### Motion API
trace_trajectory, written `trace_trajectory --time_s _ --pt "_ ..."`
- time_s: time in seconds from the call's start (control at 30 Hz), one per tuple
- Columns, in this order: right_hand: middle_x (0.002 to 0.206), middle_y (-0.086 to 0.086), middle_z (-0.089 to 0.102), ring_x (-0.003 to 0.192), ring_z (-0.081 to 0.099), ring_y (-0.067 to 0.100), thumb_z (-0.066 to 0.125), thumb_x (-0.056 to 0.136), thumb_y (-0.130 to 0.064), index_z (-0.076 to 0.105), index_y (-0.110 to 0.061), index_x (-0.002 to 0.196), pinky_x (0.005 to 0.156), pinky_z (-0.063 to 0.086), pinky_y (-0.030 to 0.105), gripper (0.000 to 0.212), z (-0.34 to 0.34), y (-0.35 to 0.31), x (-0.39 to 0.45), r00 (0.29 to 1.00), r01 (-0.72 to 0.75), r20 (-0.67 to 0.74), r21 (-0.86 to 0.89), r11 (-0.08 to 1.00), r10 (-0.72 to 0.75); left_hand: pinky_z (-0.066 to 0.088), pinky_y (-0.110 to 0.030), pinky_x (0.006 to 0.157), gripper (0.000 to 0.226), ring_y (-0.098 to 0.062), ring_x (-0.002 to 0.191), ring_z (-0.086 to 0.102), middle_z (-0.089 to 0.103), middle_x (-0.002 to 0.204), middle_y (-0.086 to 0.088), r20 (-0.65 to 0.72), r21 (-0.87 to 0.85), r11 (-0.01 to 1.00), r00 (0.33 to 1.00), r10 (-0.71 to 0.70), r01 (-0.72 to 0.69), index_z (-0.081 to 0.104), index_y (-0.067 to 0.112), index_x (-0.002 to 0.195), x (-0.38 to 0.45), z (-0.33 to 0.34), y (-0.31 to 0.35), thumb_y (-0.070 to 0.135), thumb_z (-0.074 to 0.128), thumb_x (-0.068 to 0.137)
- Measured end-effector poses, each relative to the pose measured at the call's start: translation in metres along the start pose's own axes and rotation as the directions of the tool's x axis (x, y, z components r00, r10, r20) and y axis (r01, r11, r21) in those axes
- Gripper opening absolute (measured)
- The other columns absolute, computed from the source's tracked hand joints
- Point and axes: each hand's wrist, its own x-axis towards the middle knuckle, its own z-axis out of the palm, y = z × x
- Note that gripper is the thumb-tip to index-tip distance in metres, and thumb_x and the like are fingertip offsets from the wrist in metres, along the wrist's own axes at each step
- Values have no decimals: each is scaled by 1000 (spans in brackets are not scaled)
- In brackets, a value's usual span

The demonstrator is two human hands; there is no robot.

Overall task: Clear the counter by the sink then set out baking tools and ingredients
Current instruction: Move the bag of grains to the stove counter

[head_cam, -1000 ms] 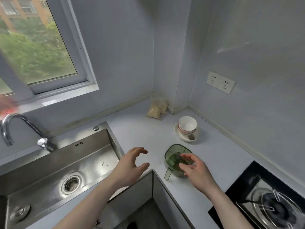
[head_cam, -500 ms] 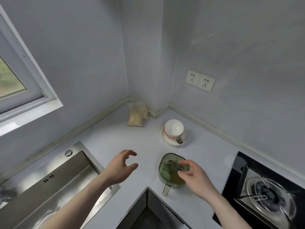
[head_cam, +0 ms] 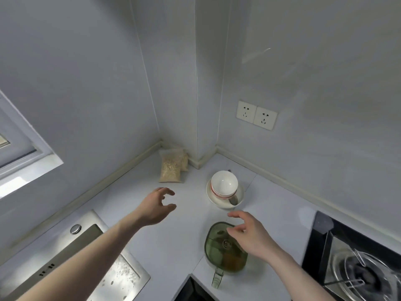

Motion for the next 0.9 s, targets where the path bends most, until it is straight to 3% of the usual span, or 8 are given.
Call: trace_trajectory --time_s 0.2,0.4,0.53,0.67,0.8,0.9 --pt "130 -19 53 105 60 -5 63 96 -37 52 -46 126 83 47 14 33 -10 -28 21 998 44 -40 0 999 -44 43 -34 105 48 -29 127 53 53 140 -10 -14 159 982 994 -106 107 58 17 132 111 -35 -14 31 70 87" --pt "130 -23 50 108 61 -1 62 93 -40 54 -44 127 96 53 28 35 -5 -53 47 996 70 -53 -11 997 -71 40 -31 108 56 -29 135 48 48 146 -14 -5 282 940 980 -201 194 49 10 142 183 -49 -37 26 61 90" --pt "131 -24 47 110 59 -3 60 93 -41 53 -45 128 96 53 27 36 1 -58 61 997 47 -53 -37 998 -49 41 -33 108 58 -31 136 48 46 148 -15 15 316 935 984 -176 162 48 9 142 226 -49 -44 29 62 90" --pt "129 -27 47 112 57 -4 59 93 -44 52 -48 126 94 53 25 34 3 -57 70 999 20 -43 -86 996 -24 46 -34 104 44 -31 130 53 54 141 -13 13 362 925 992 -129 116 58 9 134 256 -49 -39 26 60 93" --pt "126 -28 48 112 57 -4 59 94 -45 51 -51 125 93 54 26 32 -3 -58 76 999 7 -50 -107 994 -12 55 -32 92 38 -27 118 63 66 127 -10 81 475 876 988 -131 77 69 8 117 290 -48 -44 22 53 86" --pt "124 -29 49 113 56 -4 58 95 -44 51 -51 124 94 54 26 31 -6 -60 80 999 -3 -49 -120 993 -3 52 -31 91 38 -27 118 63 67 125 -11 136 512 859 986 -97 14 70 6 117 299 -48 -35 21 47 90"
